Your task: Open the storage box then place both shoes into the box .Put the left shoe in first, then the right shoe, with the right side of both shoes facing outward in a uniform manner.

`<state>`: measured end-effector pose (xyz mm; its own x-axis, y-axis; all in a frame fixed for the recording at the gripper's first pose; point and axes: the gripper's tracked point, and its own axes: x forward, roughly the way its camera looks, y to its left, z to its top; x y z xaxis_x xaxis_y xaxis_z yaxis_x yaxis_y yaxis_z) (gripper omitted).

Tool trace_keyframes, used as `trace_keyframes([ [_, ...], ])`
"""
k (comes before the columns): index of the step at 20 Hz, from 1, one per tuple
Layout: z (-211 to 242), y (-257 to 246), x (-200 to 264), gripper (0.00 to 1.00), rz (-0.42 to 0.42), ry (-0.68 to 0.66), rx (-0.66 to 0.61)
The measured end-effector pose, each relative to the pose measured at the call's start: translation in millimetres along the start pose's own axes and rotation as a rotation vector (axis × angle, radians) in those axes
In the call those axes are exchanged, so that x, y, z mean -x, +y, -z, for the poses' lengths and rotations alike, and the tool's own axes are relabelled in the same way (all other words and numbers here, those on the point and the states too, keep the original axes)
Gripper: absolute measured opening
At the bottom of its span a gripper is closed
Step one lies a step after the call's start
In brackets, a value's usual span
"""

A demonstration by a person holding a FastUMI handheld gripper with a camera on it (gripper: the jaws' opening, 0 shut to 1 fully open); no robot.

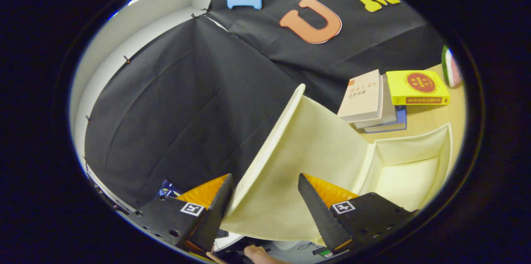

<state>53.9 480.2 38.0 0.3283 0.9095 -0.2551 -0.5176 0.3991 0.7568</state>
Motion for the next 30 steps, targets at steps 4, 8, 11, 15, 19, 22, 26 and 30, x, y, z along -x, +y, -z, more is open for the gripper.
trace_keyframes([
  [4, -8.3, 14.5, 14.5, 0.95, -0.079, -0.042, 0.037],
  [8, -12.4, 34.2, 26.5, 0.95, -0.151, -0.056, 0.029],
  [11, -8.8, 36.0, 35.2, 0.95, -0.150, -0.054, 0.045],
  [15, -2.6, 6.6, 53.5, 0.95, -0.080, -0.055, 0.097],
  [19, -4.6, -56.9, 74.7, 0.95, 0.097, -0.069, 0.170],
  [22, -12.8, -112.5, 105.3, 0.95, 0.298, -0.109, 0.250],
  [26, -15.8, -187.6, 170.8, 0.95, 0.576, -0.146, 0.406],
  [30, -14.0, -246.2, 231.3, 0.95, 0.737, -0.161, 0.441],
])
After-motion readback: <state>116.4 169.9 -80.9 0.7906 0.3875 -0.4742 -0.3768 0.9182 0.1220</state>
